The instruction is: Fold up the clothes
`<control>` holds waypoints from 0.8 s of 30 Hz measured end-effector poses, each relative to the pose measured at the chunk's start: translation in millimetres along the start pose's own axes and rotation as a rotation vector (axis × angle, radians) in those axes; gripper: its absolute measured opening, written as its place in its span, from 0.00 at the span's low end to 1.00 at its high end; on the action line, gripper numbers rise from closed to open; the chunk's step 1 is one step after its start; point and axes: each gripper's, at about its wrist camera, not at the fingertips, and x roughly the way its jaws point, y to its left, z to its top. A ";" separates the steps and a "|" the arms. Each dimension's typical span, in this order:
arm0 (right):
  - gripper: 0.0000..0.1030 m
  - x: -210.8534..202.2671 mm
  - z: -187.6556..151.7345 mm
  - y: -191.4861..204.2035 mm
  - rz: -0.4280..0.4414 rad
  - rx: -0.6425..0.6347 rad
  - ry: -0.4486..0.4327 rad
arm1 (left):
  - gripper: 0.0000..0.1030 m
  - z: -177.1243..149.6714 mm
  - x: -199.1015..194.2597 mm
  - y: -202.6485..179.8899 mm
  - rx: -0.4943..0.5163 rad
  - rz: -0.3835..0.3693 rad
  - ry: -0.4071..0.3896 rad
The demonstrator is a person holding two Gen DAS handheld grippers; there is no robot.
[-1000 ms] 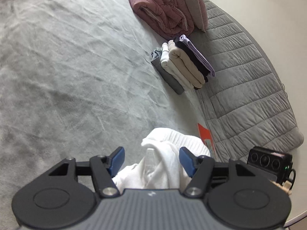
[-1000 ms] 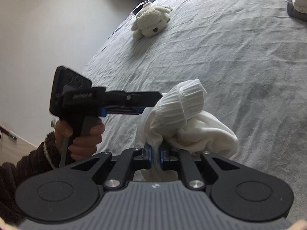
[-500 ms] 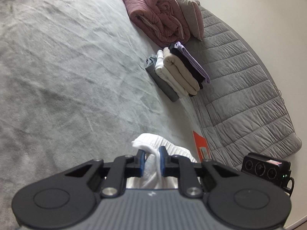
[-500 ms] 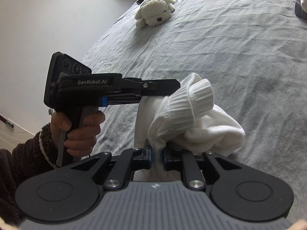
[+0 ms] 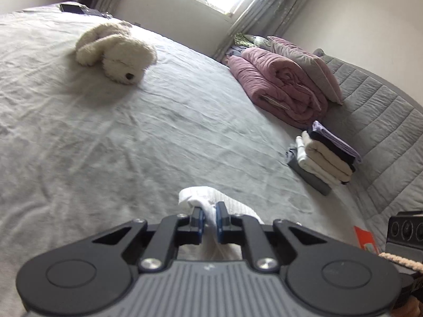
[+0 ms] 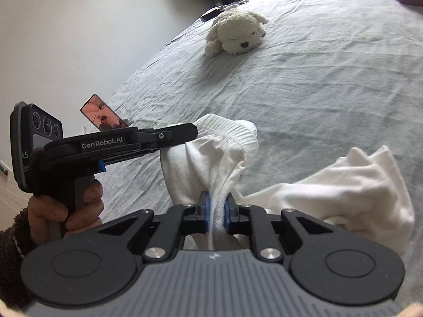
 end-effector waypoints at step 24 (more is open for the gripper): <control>0.34 33.6 8.9 35.1 0.028 -0.121 0.064 | 0.46 -15.9 -60.9 110.1 -0.083 0.158 0.114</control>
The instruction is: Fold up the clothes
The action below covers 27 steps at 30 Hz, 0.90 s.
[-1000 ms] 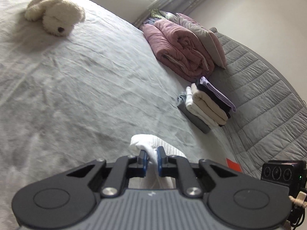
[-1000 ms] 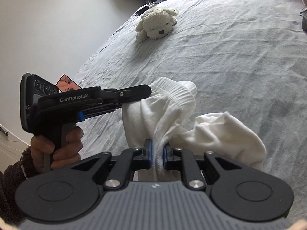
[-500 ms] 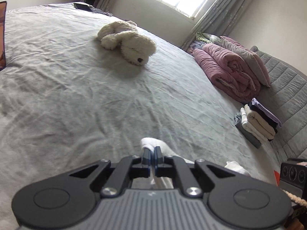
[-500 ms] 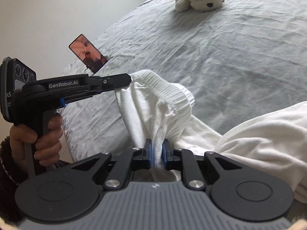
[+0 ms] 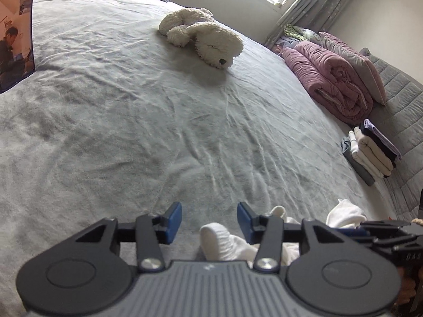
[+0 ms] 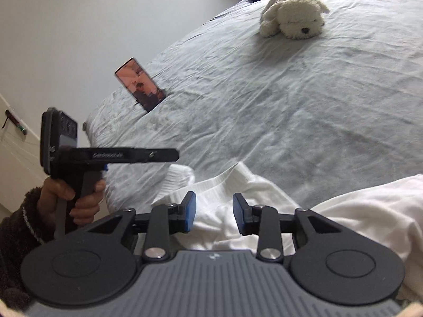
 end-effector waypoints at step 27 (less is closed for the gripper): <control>0.07 15.1 21.4 -64.3 -0.503 -0.065 -0.138 | 0.49 25.0 36.1 15.6 -0.014 -0.125 -0.014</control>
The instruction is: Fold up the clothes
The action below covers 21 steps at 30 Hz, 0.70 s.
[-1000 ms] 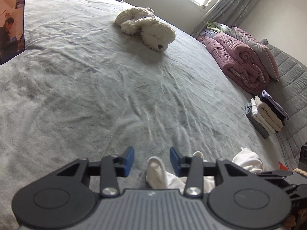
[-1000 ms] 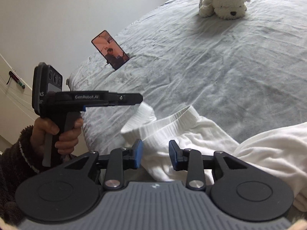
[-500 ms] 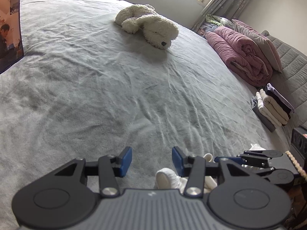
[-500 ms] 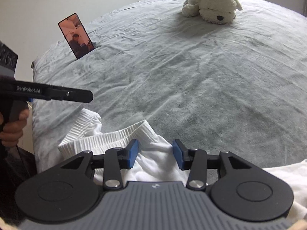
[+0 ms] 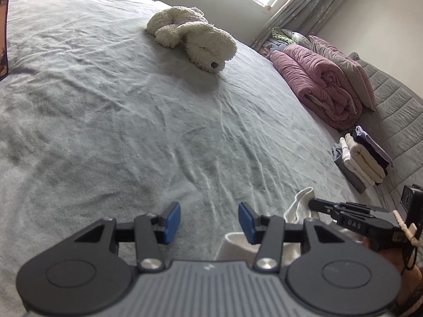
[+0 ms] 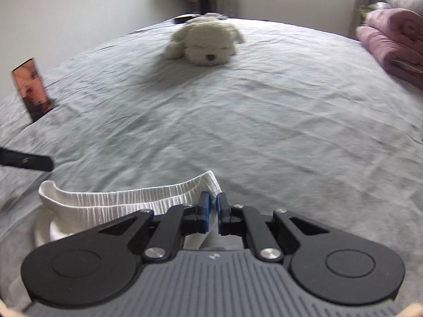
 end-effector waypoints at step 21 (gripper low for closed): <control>0.07 16.9 17.9 -16.7 -0.073 -0.004 0.070 | 0.06 -13.5 40.8 -36.1 -0.067 -0.021 0.083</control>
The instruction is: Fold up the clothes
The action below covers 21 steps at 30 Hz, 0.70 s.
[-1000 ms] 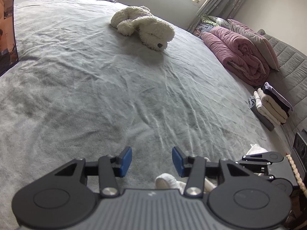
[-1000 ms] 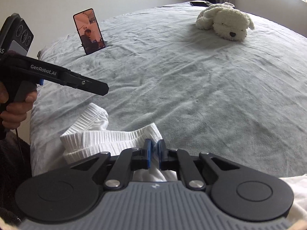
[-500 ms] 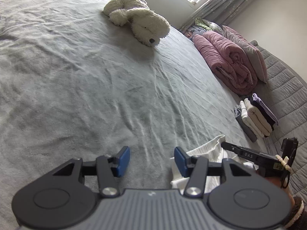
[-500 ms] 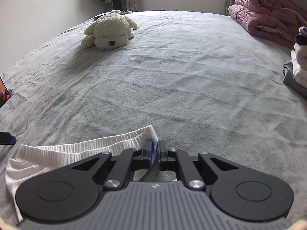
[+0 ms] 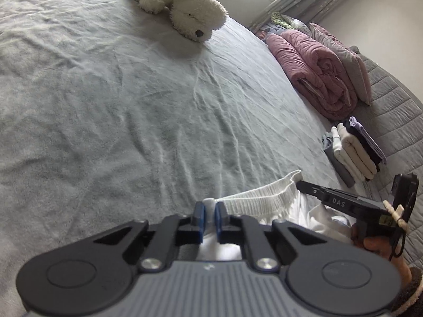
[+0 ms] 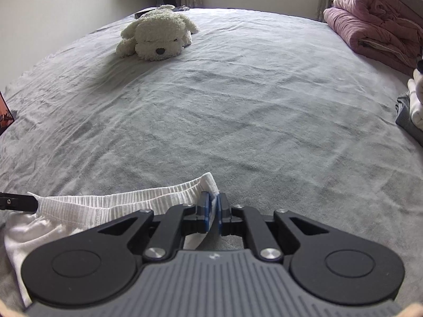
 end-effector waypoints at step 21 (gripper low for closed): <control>0.05 111.1 153.2 194.1 0.099 -0.250 -0.101 | 0.05 52.2 -72.9 66.8 -0.162 0.406 -0.333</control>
